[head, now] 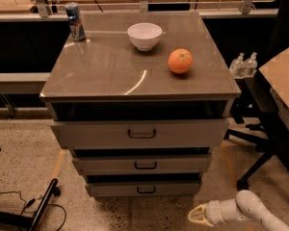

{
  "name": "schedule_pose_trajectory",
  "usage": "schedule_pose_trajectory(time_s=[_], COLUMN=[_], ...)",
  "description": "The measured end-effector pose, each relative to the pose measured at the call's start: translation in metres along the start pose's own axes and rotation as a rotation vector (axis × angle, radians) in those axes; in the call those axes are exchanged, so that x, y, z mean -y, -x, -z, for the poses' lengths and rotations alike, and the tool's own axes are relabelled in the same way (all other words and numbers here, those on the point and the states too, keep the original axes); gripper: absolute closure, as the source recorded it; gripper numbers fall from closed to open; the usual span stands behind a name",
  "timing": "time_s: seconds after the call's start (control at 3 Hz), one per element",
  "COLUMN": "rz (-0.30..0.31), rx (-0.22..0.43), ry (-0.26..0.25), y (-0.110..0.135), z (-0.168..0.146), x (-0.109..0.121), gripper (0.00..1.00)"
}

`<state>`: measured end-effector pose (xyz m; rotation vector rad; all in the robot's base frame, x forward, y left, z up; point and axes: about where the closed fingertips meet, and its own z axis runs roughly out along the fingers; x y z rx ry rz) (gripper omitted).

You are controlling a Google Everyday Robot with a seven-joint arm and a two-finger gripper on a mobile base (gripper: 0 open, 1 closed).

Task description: Close bottom drawer

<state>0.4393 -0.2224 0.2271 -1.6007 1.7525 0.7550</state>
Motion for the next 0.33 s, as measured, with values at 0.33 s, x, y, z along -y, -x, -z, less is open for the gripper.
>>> schedule_pose_trajectory(time_s=[0.33], rz=[-0.001], rx=[0.003], ry=[0.004], y=[0.0005], z=[-0.0028], x=[-0.0015], gripper=[0.28])
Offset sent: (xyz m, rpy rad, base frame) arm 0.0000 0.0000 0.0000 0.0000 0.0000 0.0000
